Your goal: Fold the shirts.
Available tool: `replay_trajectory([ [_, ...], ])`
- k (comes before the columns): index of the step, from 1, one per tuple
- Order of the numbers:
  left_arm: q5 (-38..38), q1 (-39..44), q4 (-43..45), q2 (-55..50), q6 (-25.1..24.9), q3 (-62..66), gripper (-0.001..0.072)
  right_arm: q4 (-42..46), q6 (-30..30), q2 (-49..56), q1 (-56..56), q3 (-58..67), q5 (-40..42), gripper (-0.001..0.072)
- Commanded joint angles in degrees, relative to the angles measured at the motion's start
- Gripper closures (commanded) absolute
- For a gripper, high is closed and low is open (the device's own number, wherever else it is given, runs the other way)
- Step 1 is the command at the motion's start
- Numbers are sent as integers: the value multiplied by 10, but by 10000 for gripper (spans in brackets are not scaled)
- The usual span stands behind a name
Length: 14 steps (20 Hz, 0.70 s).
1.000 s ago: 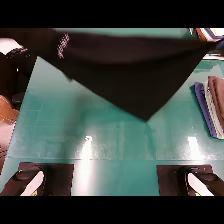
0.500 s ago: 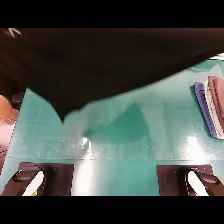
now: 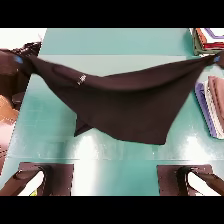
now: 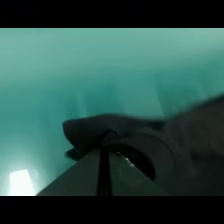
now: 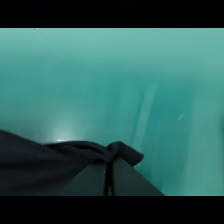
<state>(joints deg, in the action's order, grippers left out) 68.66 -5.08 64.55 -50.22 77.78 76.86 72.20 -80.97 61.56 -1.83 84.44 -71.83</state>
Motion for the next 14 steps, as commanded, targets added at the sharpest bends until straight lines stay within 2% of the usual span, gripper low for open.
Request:
replay_trajectory([
  [1, -53, 0, -1, -77, -4, -118, 677, 14, -19, 96, -28, -49, 40, 703],
  [3, -73, 0, -1, -129, -9, -163, 676, 9, -22, 135, -29, -67, 46, 702],
  [6, -56, 0, -1, -194, -9, -185, 675, 10, -21, 162, -33, -84, 42, 703],
  [7, -54, 0, -1, -207, -9, -185, 645, 10, -21, 163, -34, -88, 44, 702],
  [8, -59, 0, -1, -212, -9, -185, 384, 10, -21, 163, -34, -90, 48, 702],
  [9, -73, 0, -2, -212, -8, -185, 201, 10, -21, 163, -33, -89, 50, 703],
  [12, -73, 0, 7, -212, -8, -165, 188, 10, -21, 163, -27, -89, 47, 702],
  [14, -25, 0, 14, -209, -8, -132, 188, 11, -21, 163, -21, -89, 30, 701],
])
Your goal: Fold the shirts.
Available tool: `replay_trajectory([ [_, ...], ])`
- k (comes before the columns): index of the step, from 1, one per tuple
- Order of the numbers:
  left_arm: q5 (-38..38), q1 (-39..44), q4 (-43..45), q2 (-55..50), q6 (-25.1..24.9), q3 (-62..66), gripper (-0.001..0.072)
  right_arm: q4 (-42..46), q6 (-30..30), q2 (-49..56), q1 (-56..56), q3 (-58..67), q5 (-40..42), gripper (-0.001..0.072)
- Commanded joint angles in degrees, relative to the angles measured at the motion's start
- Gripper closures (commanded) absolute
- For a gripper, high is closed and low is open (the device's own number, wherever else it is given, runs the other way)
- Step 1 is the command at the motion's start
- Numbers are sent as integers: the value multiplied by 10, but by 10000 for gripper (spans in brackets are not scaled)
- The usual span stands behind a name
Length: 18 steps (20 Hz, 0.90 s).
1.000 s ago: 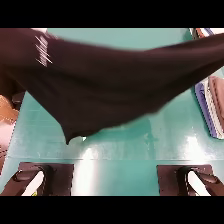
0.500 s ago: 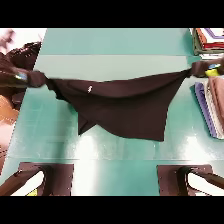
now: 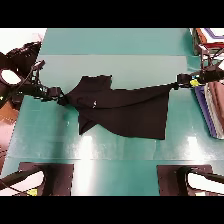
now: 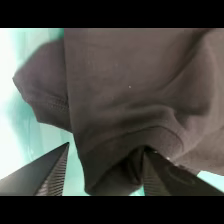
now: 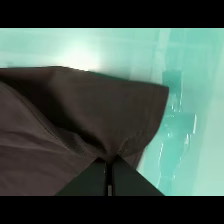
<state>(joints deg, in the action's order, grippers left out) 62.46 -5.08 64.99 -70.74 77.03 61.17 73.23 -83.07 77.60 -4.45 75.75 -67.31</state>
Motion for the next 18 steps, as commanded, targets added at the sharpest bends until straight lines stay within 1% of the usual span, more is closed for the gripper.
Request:
replay_trajectory([
  [1, 55, 0, 10, 3, -1, 30, 189, 0, 0, 2, 11, -2, -24, 701],
  [4, 86, 0, 9, 37, -1, 4, 189, -2, 0, 1, 27, -2, -50, 697],
  [5, 85, 0, 4, 50, -1, -20, 188, -2, 0, -2, 34, -3, -56, 581],
  [6, 85, 0, -7, 65, -1, -53, 188, -2, 0, -7, 42, -3, -67, 315],
  [7, 85, 0, -17, 78, -1, -88, 188, -2, 0, -13, 51, -2, -79, 174],
  [9, 84, 0, -60, 106, -11, -164, 188, -1, 2, -33, 74, -3, -99, 176],
  [12, 62, 0, -155, 118, -68, -256, 189, -2, 2, -65, 104, -5, -148, 178],
  [13, 44, 3, -170, 117, -72, -279, 189, -2, 2, -76, 110, -15, -164, 178],
  [15, -5, 29, -175, 117, -77, -310, 189, -2, 12, -102, 112, -62, -168, 178],
  [18, -82, 95, -176, 117, -75, -316, 188, -8, 13, -141, 112, -155, -162, 179],
])
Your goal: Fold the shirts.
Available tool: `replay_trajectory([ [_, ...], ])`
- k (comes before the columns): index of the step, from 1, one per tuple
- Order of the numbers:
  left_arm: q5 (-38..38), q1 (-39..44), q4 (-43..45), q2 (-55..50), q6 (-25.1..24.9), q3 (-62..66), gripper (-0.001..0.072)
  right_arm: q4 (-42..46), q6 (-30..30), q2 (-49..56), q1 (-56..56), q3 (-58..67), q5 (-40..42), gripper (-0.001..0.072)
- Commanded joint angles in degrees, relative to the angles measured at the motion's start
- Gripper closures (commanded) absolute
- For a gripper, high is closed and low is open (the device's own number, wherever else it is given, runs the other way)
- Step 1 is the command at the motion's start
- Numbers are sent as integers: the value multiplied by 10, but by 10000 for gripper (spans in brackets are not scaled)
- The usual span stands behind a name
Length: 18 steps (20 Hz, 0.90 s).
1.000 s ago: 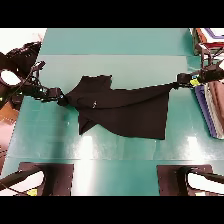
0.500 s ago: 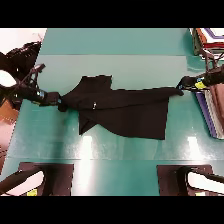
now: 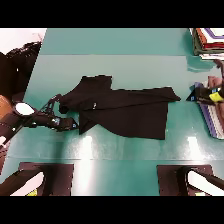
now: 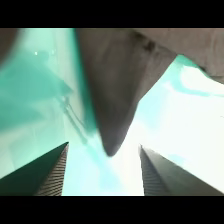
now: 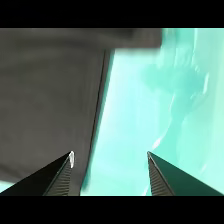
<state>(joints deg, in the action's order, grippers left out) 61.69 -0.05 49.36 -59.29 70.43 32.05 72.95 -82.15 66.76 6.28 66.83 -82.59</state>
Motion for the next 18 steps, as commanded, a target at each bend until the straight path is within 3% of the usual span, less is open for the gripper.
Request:
replay_trajectory([
  [1, -101, 62, -20, 2, -7, -24, 189, -20, 6, -41, 5, -92, -9, 179],
  [4, -129, 77, -27, -4, 3, -24, 189, -77, 17, -57, 10, -163, 9, 180],
  [5, -128, 77, -27, -7, 3, -24, 223, -85, 19, -61, 9, -185, 18, 180],
  [7, -128, 77, -27, -12, 0, -25, 496, -92, 19, -61, 10, -227, 27, 181],
  [8, -128, 77, -27, -12, 0, -24, 571, -95, 19, -61, 10, -250, 30, 181],
  [10, -128, 77, -27, -12, 0, -24, 579, -119, 24, -61, 10, -291, 47, 184],
  [11, -128, 77, -27, -12, 0, -24, 675, -134, 28, -61, 10, -310, 59, 206],
  [17, -125, 77, -27, -12, 0, -23, 677, -175, 31, -60, -46, -382, 111, 212],
  [18, -120, 77, -26, -12, 0, -20, 677, -175, 31, -60, -62, -385, 120, 248],
])
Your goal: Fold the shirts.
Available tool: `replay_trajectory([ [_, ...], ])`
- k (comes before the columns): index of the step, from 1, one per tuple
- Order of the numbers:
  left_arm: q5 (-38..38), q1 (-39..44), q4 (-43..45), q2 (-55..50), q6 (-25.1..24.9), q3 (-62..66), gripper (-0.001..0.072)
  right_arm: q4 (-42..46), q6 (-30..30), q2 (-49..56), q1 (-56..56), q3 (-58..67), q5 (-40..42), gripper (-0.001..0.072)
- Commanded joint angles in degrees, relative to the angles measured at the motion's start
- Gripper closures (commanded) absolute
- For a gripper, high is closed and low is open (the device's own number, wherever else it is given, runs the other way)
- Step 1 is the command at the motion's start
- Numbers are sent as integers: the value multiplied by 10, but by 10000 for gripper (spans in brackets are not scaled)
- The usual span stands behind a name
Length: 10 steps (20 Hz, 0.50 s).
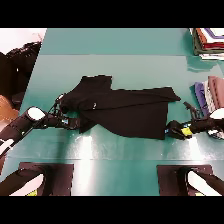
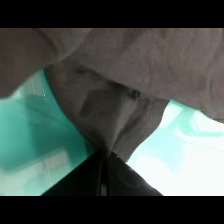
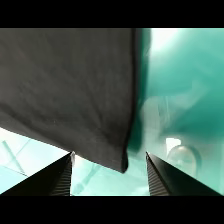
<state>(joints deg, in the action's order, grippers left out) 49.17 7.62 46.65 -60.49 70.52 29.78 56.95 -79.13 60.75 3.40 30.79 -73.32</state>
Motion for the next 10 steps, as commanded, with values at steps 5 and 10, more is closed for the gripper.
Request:
replay_trajectory([
  [5, 46, 0, 34, 11, 5, 66, 678, -15, 2, 0, -81, -14, 53, 701],
  [10, 101, -2, 187, 102, 83, 265, 678, -15, 1, -97, -92, 159, 54, 702],
])
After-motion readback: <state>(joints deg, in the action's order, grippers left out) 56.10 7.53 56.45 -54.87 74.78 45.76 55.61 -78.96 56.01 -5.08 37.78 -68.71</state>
